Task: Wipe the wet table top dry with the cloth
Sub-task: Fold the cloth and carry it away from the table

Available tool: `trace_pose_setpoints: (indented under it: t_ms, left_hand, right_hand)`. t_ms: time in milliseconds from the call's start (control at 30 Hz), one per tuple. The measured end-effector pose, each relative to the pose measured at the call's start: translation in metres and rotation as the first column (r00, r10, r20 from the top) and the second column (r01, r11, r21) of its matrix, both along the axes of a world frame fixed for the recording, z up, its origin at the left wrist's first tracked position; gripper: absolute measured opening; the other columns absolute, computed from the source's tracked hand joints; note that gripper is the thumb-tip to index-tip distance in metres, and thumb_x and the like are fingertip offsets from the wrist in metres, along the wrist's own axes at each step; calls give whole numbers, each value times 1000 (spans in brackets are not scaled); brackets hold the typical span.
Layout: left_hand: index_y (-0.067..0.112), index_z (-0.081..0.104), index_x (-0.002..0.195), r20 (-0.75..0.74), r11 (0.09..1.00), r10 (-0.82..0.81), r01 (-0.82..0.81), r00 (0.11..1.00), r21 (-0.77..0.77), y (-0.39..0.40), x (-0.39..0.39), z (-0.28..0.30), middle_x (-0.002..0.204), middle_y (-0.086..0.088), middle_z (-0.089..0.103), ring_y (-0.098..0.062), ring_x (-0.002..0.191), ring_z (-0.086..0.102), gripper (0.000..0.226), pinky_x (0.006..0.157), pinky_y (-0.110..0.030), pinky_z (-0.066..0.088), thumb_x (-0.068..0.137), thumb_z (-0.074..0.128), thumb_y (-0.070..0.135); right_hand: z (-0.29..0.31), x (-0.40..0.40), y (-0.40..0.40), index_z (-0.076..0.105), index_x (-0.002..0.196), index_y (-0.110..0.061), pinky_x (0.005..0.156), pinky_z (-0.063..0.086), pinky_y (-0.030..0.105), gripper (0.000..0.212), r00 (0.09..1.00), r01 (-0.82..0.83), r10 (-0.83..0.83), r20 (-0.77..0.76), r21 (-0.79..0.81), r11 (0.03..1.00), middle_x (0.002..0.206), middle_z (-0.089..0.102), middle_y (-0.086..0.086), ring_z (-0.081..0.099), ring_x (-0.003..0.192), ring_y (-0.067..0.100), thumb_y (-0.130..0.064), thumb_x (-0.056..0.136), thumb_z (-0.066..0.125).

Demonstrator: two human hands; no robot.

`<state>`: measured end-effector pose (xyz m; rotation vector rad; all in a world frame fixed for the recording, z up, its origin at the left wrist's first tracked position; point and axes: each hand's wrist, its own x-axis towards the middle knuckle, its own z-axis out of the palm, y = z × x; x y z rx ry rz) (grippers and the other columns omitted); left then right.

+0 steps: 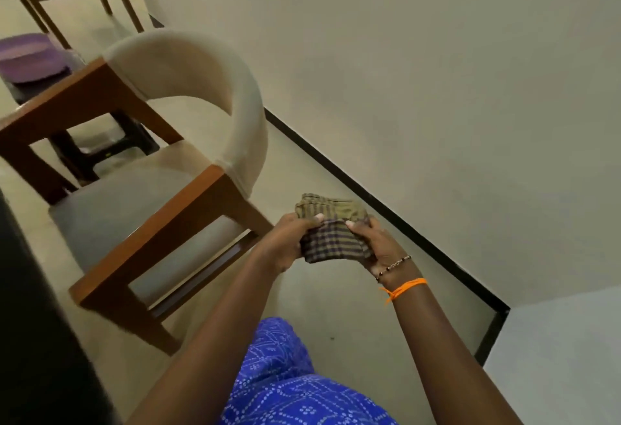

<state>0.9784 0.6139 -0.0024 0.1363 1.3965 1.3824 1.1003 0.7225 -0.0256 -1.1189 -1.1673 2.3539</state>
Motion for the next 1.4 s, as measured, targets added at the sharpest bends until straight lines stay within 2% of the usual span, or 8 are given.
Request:
trace_pose_setpoints:
  t_ms: [167, 300, 400, 667, 900, 1067, 1200, 1400]
  left_hand:
    - [10, 61, 104, -76, 996, 15, -21, 997, -89, 80, -47, -10, 85, -5, 69, -16, 72, 66, 17, 54, -25, 53, 92, 54, 20]
    - [7, 61, 107, -90, 980, 152, -162, 984, -113, 151, -110, -23, 93, -10, 70, -20, 79, 67, 21, 62, -29, 54, 90, 57, 19]
    - [9, 60, 106, -85, 970, 206, -215, 975, -109, 199, -163, -19, 88, -7, 69, -16, 74, 66, 19, 53, -22, 50, 89, 58, 19]
    - [11, 61, 111, -157, 973, 232, -229, 960, 38, 292, -287, -12, 101, -5, 70, -15, 87, 68, 32, 63, -20, 53, 81, 69, 15]
    - [17, 59, 108, -192, 862, 490, -505, 850, -35, 350, -402, -35, 99, -1, 68, -11, 86, 65, 18, 62, -20, 51, 90, 56, 14]
    - [7, 57, 119, -175, 772, 605, -626, 777, -110, 396, -497, -31, 100, -6, 68, -18, 87, 65, 29, 63, -27, 50, 95, 47, 19]
    - [13, 56, 120, -197, 705, 681, -704, 705, -85, 425, -569, -12, 102, -2, 67, -16, 89, 64, 32, 60, -25, 51, 98, 40, 30]
    - [25, 62, 93, -188, 619, 764, -783, 617, -52, 433, -673, -11, 88, 3, 70, -12, 74, 69, 22, 48, -19, 51, 92, 49, 41]
  right_hand:
    - [-6, -58, 78, 44, 130, 5, 74, 55, 31, 41, 998, -37, 32, 55, 90, 995, 106, 63, 16, 63, 85, 23, 10, 90, 51]
    - [-10, -132, 150, 47, 128, 5, 62, 58, 24, 38, 993, -98, 89, 81, 112, 989, 95, 65, 10, 64, 80, 20, 8, 91, 52]
    - [-8, -187, 194, 51, 125, 6, 58, 58, 23, 31, 990, -103, 92, 103, 100, 990, 89, 65, 9, 66, 71, 16, 4, 94, 49]
    - [-3, -326, 300, 51, 126, 13, 83, 52, 38, 35, 986, -147, 136, 92, 125, 981, 108, 60, 25, 61, 83, 28, -1, 94, 52]
    - [-20, -466, 368, 53, 123, 12, 95, 48, 49, 34, 944, -308, 281, 174, 161, 938, 114, 61, 26, 61, 90, 32, 4, 90, 56]
    - [-22, -575, 415, 56, 121, 10, 83, 51, 39, 30, 909, -397, 377, 176, 91, 913, 100, 62, 19, 60, 80, 26, -3, 95, 52]
    - [-12, -664, 452, 64, 97, -4, 77, 51, 34, 14, 870, -489, 482, 106, 53, 871, 90, 64, 12, 60, 78, 24, -8, 97, 50]
    - [-18, -778, 467, 56, 118, 1, 70, 54, 29, 28, 765, -643, 641, 68, 23, 765, 92, 65, 14, 62, 80, 26, 3, 91, 49]
